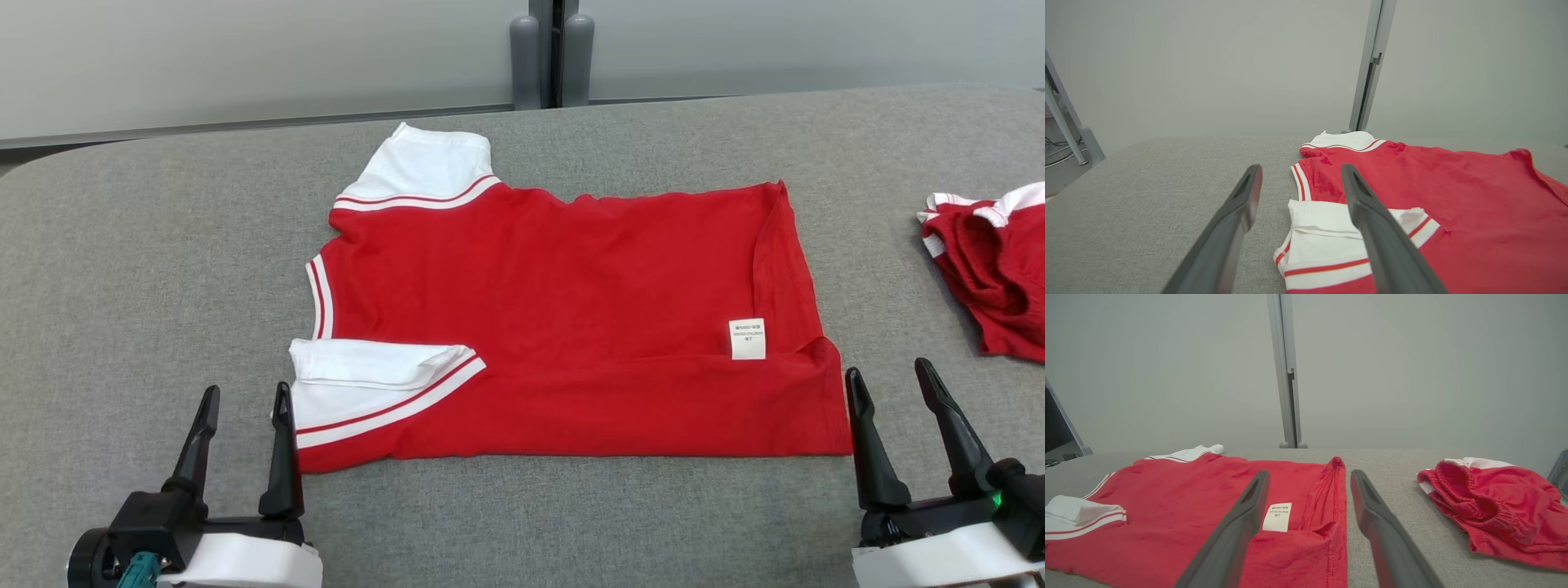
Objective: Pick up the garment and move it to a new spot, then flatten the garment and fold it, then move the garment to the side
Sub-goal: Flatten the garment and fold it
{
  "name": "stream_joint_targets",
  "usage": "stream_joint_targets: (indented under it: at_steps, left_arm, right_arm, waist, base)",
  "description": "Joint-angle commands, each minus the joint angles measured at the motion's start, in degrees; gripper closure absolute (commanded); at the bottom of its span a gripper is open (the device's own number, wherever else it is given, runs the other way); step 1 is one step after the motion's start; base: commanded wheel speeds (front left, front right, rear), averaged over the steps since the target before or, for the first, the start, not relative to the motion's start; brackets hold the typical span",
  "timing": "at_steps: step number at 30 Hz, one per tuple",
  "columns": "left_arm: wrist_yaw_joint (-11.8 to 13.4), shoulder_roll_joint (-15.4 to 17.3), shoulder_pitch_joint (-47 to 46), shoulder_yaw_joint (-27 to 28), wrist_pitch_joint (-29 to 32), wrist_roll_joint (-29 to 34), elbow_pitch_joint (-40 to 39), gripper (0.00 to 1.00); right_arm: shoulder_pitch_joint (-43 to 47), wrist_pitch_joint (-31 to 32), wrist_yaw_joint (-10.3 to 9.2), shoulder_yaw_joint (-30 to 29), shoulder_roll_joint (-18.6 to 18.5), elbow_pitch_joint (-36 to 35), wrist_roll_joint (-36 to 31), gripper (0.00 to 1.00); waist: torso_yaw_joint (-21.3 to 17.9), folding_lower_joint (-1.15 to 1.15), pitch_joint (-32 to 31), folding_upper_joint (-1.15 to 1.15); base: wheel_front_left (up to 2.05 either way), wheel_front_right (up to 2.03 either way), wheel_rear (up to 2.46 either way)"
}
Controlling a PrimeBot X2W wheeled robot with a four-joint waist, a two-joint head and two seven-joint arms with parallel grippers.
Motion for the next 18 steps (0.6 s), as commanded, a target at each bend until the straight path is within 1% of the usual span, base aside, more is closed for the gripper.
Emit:
stream_joint_targets:
  at_steps: [1, 2, 3, 12, 18]
  left_arm:
    - [0.3, 0.4, 0.4, -0.1, 0.1, 0.4, 0.0, 0.0]
    - [0.4, 0.5, 0.7, -0.2, 0.2, 0.3, 0.0, 0.0]
    - [0.4, 0.6, 0.9, -0.2, 0.5, 0.2, 0.1, 0.0]
    - [-0.2, 1.1, -0.3, -0.9, 1.9, -0.8, 0.9, 0.0]
    - [-1.3, 0.8, -2.4, -2.3, 3.4, -1.6, 4.5, 0.0]
  right_arm:
    - [0.5, 0.3, 0.0, -0.1, 0.1, -0.3, 0.4, 0.0]
    - [0.7, 0.5, 0.0, -0.1, 0.5, -0.3, 1.1, 0.0]
    - [0.7, 0.5, 0.0, 0.0, 0.1, -0.4, 0.4, 0.0]
    - [0.4, 0.6, 0.0, 0.0, 0.2, -0.1, 1.5, 0.0]
    - [-0.7, 0.7, 0.0, -0.4, 0.1, 1.8, 1.8, 0.0]
  waist:
    - [-0.1, 0.0, -0.2, 0.0]
    - [-0.2, 0.0, -0.4, 0.0]
    - [-0.2, 0.0, -0.4, 0.0]
    - [-0.1, 0.0, -0.4, 0.0]
    - [0.1, 0.0, 1.8, 0.0]
  base:
    - [0.0, 0.0, 0.0]
    - [0.0, 0.0, 0.0]
    - [0.0, 0.0, 0.0]
    - [0.0, 0.0, 0.0]
    - [0.0, 0.0, 0.0]
